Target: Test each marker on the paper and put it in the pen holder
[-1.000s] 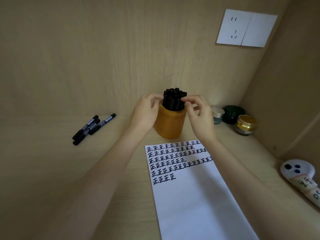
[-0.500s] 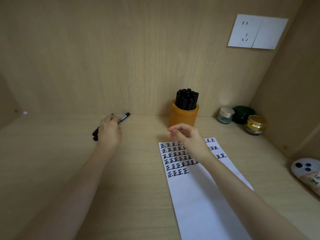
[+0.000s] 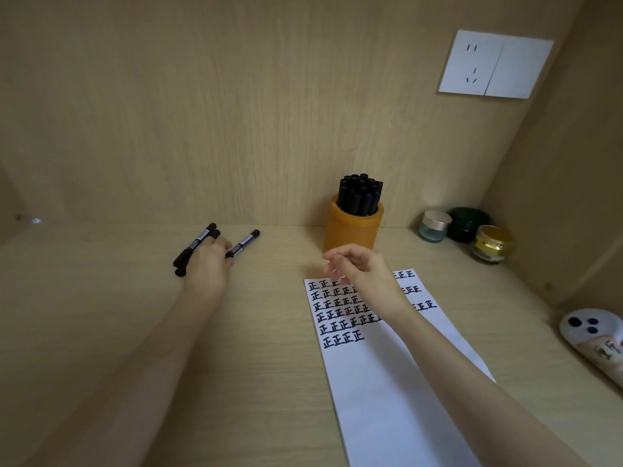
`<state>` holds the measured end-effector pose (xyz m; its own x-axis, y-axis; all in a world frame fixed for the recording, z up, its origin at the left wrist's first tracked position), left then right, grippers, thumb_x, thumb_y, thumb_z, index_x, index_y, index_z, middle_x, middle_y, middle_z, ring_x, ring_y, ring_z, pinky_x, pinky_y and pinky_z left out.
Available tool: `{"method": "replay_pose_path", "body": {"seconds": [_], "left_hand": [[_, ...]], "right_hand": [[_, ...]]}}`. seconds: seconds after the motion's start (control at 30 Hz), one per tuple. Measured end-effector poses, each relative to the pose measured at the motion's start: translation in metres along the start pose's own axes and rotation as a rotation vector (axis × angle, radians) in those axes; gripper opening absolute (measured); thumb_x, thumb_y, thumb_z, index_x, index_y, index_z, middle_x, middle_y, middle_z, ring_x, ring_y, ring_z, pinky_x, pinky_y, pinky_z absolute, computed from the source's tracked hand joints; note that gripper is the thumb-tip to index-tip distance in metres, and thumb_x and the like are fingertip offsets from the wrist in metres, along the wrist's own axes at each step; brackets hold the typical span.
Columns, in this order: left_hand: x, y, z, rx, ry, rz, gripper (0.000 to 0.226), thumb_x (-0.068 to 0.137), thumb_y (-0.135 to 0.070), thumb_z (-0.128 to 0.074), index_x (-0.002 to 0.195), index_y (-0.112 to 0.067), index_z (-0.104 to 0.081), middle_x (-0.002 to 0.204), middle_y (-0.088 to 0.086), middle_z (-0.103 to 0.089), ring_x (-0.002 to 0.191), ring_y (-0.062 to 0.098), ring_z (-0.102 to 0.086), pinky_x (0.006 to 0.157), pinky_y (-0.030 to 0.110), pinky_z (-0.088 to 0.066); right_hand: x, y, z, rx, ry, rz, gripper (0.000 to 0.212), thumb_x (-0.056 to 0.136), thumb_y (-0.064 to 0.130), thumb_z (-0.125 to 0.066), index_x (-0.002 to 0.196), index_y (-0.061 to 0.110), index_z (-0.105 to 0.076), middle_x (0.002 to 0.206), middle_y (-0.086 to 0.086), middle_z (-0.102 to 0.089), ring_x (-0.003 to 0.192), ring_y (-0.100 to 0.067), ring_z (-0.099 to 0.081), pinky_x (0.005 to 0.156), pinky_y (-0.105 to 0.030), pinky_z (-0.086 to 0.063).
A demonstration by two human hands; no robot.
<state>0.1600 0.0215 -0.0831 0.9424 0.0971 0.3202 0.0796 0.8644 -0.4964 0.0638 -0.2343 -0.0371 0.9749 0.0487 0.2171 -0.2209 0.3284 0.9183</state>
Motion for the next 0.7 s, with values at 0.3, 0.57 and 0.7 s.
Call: {"method": "replay_pose_path", "body": {"seconds": [0.3, 0.57, 0.7], "left_hand": [[-0.081, -0.082, 0.038, -0.627, 0.184, -0.161, 0.027, 0.086, -0.004, -0.061, 0.097, -0.029, -0.064, 0.098, -0.018, -0.064, 0.084, -0.009, -0.059, 0.072, 0.0, -0.04], [-0.131, -0.127, 0.017, -0.547, 0.334, -0.361, 0.02, 0.096, -0.028, -0.049, 0.114, -0.022, -0.055, 0.108, -0.009, -0.063, 0.098, 0.001, -0.058, 0.086, 0.02, -0.046], [-0.149, -0.14, 0.008, -0.512, 0.343, -0.369, 0.016, 0.1, -0.026, -0.039, 0.103, -0.016, -0.051, 0.085, -0.003, -0.061, 0.075, 0.011, -0.055, 0.07, 0.033, -0.044]], "right_hand": [[-0.018, 0.001, -0.014, 0.232, 0.025, -0.134, 0.041, 0.087, 0.039, -0.062, 0.119, 0.013, -0.057, 0.069, -0.001, -0.061, 0.05, -0.009, -0.05, 0.048, -0.021, -0.043], [-0.039, 0.006, -0.005, 0.308, -0.063, -0.103, 0.021, 0.091, 0.022, -0.062, 0.079, 0.006, -0.061, 0.057, -0.003, -0.054, 0.046, -0.01, -0.046, 0.043, -0.021, -0.035], [-0.052, 0.002, -0.001, 0.302, -0.065, -0.13, 0.015, 0.089, 0.019, -0.066, 0.078, 0.011, -0.059, 0.056, -0.004, -0.056, 0.046, -0.012, -0.048, 0.044, -0.023, -0.035]]}}
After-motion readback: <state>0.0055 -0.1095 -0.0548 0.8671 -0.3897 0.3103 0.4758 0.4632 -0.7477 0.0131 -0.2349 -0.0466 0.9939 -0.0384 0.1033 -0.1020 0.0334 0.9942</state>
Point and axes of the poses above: each hand's wrist, its own x-axis towards the middle knuckle, its own z-axis out of the back of the hand, y = z × x, the point moved 5 cm from there along x, towards the middle knuckle
